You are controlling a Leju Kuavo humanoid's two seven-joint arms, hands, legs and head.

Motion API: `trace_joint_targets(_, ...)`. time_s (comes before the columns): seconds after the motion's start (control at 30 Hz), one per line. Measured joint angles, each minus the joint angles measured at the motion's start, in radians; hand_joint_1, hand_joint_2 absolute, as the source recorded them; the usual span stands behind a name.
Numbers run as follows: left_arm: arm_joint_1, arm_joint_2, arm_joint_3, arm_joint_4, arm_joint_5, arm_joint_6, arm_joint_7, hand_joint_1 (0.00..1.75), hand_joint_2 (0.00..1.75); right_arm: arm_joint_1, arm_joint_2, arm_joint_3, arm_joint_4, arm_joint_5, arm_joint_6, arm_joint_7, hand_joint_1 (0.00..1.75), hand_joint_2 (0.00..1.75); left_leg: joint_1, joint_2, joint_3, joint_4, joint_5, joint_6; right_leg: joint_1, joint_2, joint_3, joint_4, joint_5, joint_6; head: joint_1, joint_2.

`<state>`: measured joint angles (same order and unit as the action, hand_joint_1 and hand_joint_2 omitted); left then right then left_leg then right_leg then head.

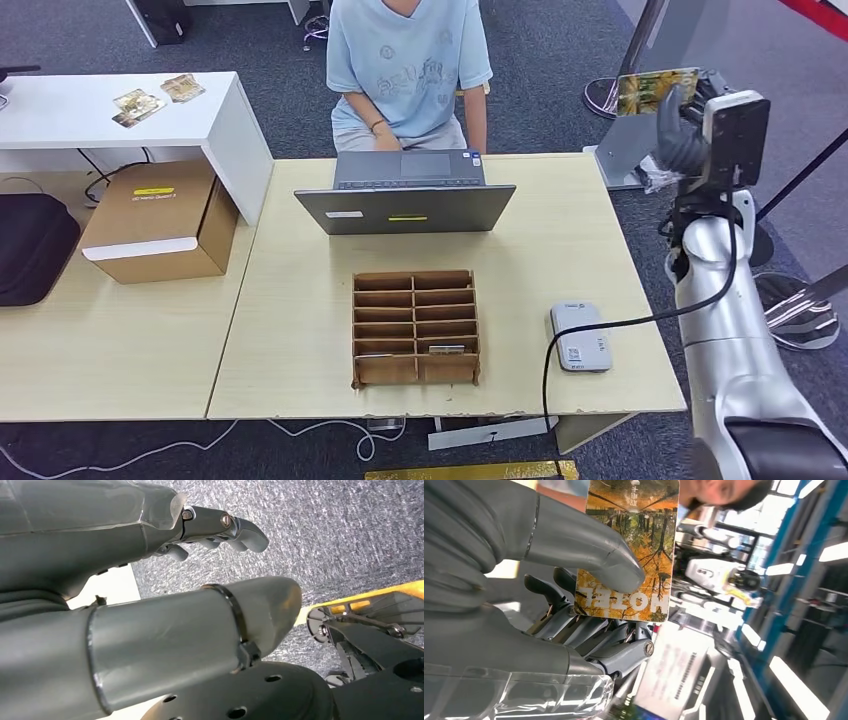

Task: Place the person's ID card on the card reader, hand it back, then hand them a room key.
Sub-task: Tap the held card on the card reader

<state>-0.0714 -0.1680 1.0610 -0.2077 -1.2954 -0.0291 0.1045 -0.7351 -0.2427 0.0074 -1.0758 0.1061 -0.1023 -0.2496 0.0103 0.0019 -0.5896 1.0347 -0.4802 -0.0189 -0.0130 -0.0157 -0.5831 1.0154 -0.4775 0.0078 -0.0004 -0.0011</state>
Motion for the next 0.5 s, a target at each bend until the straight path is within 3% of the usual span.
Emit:
trace_joint_targets(0.23,0.001,0.001,0.014,0.000,0.004,0.005,0.000,0.00,0.00,0.058,-0.131,-0.069,0.069,-0.142,0.171,0.018,1.75,1.75,0.000,0.000,0.000,0.000,-0.001,0.001,0.000,0.000,0.000,0.000,0.000,0.000,0.000,0.000)
trace_joint_targets(0.5,0.003,0.001,0.021,0.000,0.006,0.005,-0.001,0.00,0.00,0.169,-0.198,-0.079,0.111,-0.163,0.285,0.045,1.75,1.75,0.000,-0.001,-0.001,0.000,-0.001,0.001,0.000,0.000,0.000,0.000,-0.001,0.001,0.000,0.000)
